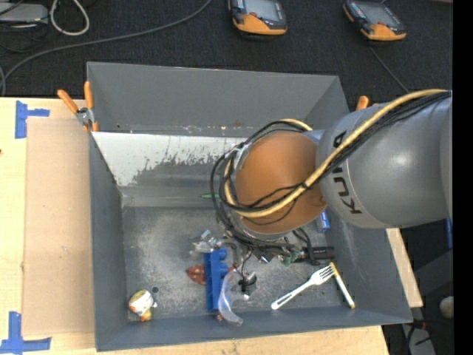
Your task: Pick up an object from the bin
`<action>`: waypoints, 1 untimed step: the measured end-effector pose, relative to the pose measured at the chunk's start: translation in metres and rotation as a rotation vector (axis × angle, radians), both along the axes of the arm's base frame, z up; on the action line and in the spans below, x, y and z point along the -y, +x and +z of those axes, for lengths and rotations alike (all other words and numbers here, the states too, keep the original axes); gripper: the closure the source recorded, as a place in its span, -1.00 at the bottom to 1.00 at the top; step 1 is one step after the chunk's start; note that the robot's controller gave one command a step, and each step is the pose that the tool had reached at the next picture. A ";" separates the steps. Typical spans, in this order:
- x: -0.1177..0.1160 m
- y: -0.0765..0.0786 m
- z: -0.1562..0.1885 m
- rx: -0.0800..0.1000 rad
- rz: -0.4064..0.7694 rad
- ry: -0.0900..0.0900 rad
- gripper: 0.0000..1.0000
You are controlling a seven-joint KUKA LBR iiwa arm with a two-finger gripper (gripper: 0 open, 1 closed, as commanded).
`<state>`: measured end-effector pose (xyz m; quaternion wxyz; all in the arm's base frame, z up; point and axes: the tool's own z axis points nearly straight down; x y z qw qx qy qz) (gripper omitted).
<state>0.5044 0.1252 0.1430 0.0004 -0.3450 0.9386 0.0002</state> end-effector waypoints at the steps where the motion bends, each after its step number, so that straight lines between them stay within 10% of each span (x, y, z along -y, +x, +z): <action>1: 0.005 0.017 -0.074 -0.003 0.234 0.001 -1.00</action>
Offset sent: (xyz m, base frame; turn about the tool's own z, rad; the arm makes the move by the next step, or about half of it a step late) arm 0.0115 0.0116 -0.0730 -0.4713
